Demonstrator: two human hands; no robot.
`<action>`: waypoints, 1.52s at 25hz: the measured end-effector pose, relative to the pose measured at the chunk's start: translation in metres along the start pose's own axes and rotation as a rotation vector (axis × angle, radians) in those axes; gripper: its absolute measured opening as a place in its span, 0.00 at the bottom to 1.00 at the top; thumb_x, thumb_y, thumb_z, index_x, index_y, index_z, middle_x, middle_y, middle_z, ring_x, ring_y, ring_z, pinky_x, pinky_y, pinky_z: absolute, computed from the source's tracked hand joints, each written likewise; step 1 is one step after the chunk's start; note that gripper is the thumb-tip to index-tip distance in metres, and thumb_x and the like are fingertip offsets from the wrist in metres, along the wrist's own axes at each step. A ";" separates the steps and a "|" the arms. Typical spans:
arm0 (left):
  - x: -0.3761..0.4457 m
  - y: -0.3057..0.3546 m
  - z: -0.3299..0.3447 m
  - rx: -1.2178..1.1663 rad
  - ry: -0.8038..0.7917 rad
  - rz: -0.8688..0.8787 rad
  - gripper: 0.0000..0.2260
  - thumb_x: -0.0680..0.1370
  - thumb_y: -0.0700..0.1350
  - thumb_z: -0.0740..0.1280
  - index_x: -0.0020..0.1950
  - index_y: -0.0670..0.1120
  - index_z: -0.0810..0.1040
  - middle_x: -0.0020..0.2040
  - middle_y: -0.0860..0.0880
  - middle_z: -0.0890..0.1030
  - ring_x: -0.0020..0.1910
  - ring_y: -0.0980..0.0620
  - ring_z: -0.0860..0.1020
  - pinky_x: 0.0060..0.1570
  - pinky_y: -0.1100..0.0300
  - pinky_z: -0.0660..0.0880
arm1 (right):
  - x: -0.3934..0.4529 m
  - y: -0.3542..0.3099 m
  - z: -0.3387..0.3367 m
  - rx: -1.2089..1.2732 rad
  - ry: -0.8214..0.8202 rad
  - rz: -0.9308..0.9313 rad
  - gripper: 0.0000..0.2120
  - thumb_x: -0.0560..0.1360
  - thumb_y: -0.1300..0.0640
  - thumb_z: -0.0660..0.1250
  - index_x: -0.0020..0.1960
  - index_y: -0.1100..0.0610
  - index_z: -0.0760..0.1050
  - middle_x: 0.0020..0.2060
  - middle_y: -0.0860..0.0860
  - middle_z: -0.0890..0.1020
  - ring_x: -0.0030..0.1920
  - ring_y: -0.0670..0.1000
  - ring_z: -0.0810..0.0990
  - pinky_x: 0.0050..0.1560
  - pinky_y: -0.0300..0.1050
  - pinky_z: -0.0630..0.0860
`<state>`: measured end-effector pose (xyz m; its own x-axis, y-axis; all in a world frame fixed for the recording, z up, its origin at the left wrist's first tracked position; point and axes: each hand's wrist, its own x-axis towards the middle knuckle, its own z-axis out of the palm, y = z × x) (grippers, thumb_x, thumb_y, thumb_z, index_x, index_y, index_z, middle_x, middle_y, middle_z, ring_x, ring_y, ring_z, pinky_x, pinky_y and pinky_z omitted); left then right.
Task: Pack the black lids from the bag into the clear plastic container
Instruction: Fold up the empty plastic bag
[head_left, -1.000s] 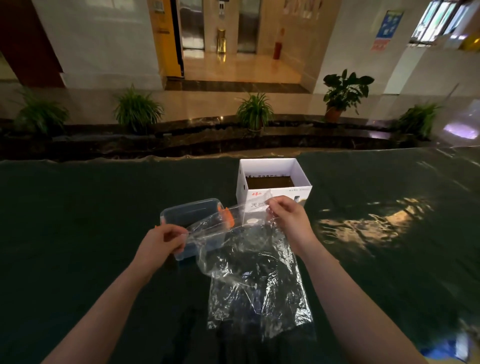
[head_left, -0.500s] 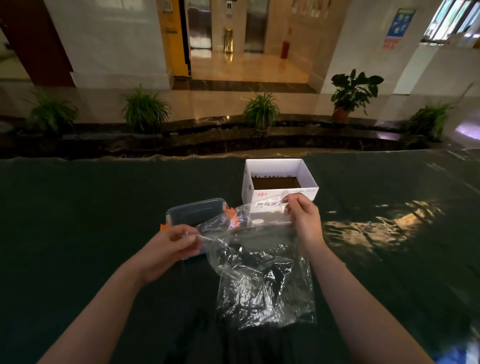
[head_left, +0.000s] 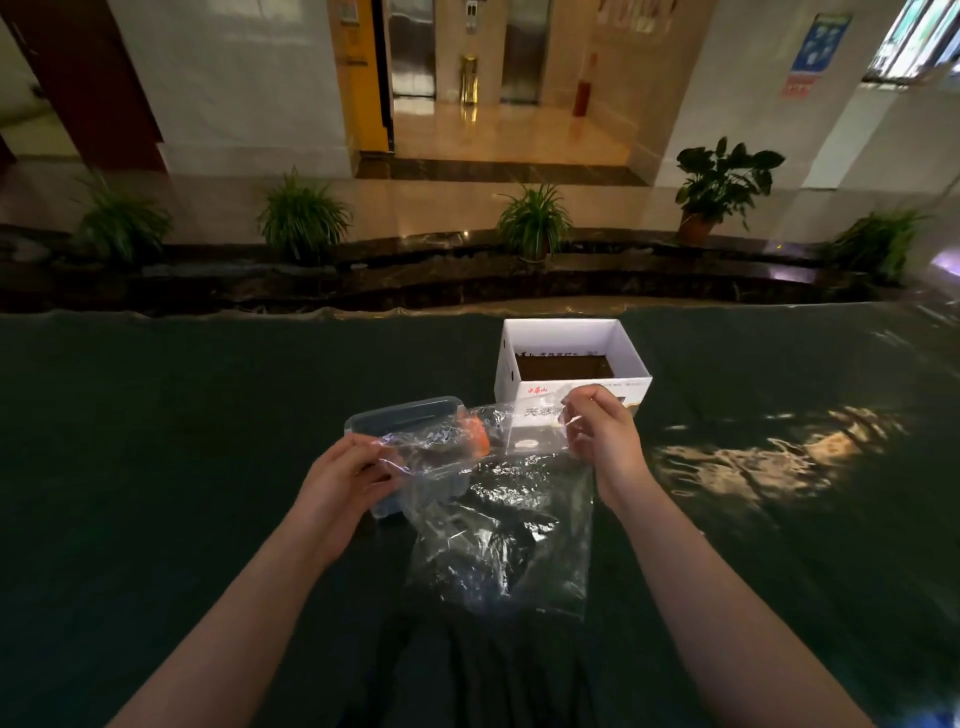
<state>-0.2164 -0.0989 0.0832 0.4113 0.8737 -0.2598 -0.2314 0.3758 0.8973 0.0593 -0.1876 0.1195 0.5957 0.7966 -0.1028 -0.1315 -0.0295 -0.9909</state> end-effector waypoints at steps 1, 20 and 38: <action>0.001 -0.001 0.002 -0.014 0.042 0.013 0.05 0.77 0.40 0.64 0.44 0.45 0.78 0.44 0.45 0.85 0.45 0.47 0.84 0.43 0.52 0.81 | 0.000 0.000 0.002 0.011 -0.017 -0.002 0.10 0.78 0.61 0.64 0.39 0.56 0.77 0.37 0.51 0.79 0.38 0.50 0.76 0.34 0.41 0.71; -0.007 -0.008 0.057 0.680 0.084 0.567 0.09 0.80 0.45 0.63 0.57 0.59 0.71 0.47 0.70 0.78 0.49 0.68 0.77 0.49 0.73 0.71 | -0.020 0.001 0.077 -0.605 -0.366 -0.464 0.03 0.74 0.57 0.72 0.44 0.51 0.79 0.36 0.41 0.81 0.40 0.39 0.80 0.42 0.30 0.75; -0.003 -0.039 0.004 1.171 -0.184 0.238 0.16 0.75 0.53 0.69 0.61 0.55 0.73 0.55 0.57 0.78 0.54 0.61 0.77 0.56 0.62 0.73 | 0.011 -0.010 0.041 -0.413 -0.111 -0.464 0.10 0.77 0.57 0.67 0.40 0.44 0.76 0.37 0.46 0.83 0.41 0.47 0.82 0.46 0.45 0.79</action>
<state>-0.2049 -0.1175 0.0500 0.6083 0.7902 -0.0751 0.5816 -0.3794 0.7196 0.0342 -0.1540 0.1319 0.4288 0.8396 0.3334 0.4504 0.1212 -0.8845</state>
